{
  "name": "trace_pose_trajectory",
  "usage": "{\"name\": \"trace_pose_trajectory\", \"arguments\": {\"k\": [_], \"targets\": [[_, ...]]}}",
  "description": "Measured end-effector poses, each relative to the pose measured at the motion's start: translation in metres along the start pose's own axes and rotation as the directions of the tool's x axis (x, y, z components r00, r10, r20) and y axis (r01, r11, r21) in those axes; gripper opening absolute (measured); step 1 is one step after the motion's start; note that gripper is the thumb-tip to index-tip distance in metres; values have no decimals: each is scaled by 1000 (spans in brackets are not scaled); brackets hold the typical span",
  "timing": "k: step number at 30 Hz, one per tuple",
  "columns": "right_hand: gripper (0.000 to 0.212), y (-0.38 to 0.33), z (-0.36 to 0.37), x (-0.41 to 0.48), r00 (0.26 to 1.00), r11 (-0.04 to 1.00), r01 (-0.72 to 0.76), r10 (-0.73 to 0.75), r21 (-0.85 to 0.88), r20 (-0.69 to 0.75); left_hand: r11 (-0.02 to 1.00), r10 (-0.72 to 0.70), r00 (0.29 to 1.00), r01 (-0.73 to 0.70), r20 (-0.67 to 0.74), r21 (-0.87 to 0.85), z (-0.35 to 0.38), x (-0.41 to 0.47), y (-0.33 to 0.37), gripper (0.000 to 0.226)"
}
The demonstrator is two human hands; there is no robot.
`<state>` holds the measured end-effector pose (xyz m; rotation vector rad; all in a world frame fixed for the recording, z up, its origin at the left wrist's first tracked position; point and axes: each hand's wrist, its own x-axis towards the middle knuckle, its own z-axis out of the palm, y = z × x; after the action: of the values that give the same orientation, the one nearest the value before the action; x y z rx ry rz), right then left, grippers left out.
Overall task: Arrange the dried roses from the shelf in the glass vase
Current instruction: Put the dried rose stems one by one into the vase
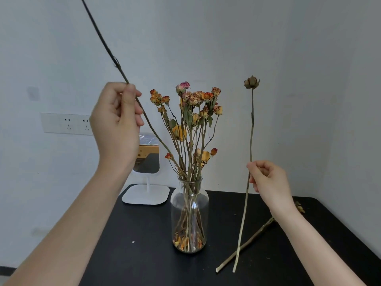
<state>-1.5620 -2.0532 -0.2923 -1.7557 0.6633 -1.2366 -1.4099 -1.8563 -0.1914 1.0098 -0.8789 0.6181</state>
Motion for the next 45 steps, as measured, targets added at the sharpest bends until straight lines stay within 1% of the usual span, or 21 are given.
{"name": "trace_pose_trajectory", "arguments": {"k": [3,5,11,15,17,20,23,27,31,32,36,41,43,45], "targets": [[8,0,-1,0,1000,1000,-5,5,1,-5,998,-47,998,45,52,39,5,-4,-9,23],[9,1,-1,0,1000,1000,-7,7,-6,-6,997,-60,996,57,59,55,7,-4,-13,22],[8,0,-1,-1,1000,1000,-15,15,1,4,988,-32,993,14,115,154,9,9,-13,17],[8,-1,1,0,1000,1000,-18,18,-1,9,992,-9,994,-5,112,125,11,25,-8,21],[8,0,0,1,1000,1000,-23,23,-5,8,988,-16,988,-8,156,154,14,29,-10,22],[8,1,0,2,1000,1000,-26,26,-7,3,971,-87,963,24,256,239,21,26,-18,22],[8,2,1,3,1000,1000,-28,28,-12,7,968,-126,961,64,244,243,24,24,-24,22],[7,2,5,3,1000,999,-28,28,-17,7,962,-122,963,55,241,269,29,28,-21,20],[6,2,8,4,1000,1000,-9,9,-20,15,973,-133,981,103,140,207,36,34,-18,20],[6,2,9,4,1000,1000,-2,3,-23,17,973,-137,982,108,134,203,37,34,-18,21],[6,4,8,5,1000,1000,0,0,-29,13,960,-167,965,113,203,256,38,28,-22,22],[8,7,10,5,1000,999,-5,6,-41,7,946,-142,959,59,245,318,34,32,-22,20],[8,7,12,4,1000,999,-6,6,-37,12,951,-148,957,69,249,300,35,34,-22,19],[8,8,13,3,1000,999,-1,2,-39,18,965,-147,966,93,211,247,35,34,-22,18]]}}
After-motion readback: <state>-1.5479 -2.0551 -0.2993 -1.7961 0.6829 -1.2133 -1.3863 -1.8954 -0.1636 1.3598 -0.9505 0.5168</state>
